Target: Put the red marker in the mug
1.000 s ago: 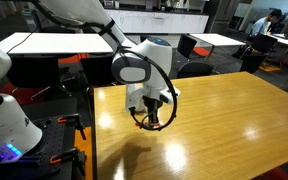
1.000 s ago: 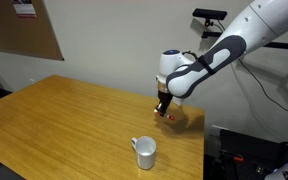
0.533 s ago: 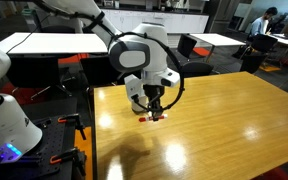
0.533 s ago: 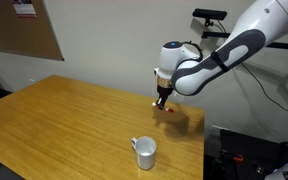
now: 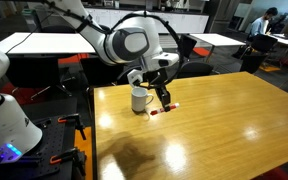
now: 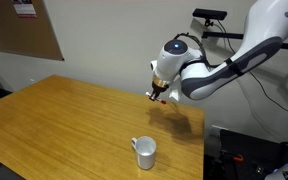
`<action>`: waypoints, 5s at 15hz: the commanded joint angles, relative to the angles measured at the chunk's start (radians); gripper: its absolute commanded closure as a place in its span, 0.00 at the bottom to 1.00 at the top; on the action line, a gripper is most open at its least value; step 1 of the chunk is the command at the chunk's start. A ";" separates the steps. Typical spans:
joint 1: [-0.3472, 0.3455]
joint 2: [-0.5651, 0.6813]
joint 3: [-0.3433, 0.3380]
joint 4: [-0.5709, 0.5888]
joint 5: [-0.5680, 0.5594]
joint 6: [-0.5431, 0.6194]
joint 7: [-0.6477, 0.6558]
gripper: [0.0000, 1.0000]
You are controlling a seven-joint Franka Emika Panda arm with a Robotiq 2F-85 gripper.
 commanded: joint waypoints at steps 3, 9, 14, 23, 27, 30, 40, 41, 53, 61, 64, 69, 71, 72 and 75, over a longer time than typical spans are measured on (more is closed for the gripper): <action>0.035 -0.038 -0.044 0.039 -0.444 0.028 0.459 0.95; 0.065 -0.062 -0.003 0.089 -0.850 -0.093 0.969 0.95; 0.088 -0.042 0.074 0.058 -1.045 -0.327 1.371 0.95; 0.084 -0.002 0.125 0.027 -1.044 -0.434 1.496 0.81; 0.084 -0.002 0.125 0.027 -1.044 -0.434 1.496 0.95; 0.097 -0.005 0.141 0.025 -1.048 -0.440 1.524 0.95; 0.169 -0.015 0.234 0.006 -1.036 -0.487 1.650 0.95; 0.178 -0.015 0.242 0.004 -1.032 -0.499 1.658 0.95; 0.267 -0.022 0.328 -0.050 -0.878 -0.673 1.660 0.95; 0.313 -0.002 0.372 -0.074 -0.818 -0.757 1.654 0.95; 0.316 0.016 0.371 -0.077 -0.818 -0.733 1.654 0.95; 0.314 0.056 0.371 -0.078 -0.820 -0.686 1.655 0.95; 0.311 0.069 0.371 -0.078 -0.817 -0.653 1.649 0.95; 0.311 0.076 0.371 -0.078 -0.818 -0.645 1.649 0.95; 0.309 0.094 0.370 -0.074 -0.824 -0.602 1.647 0.95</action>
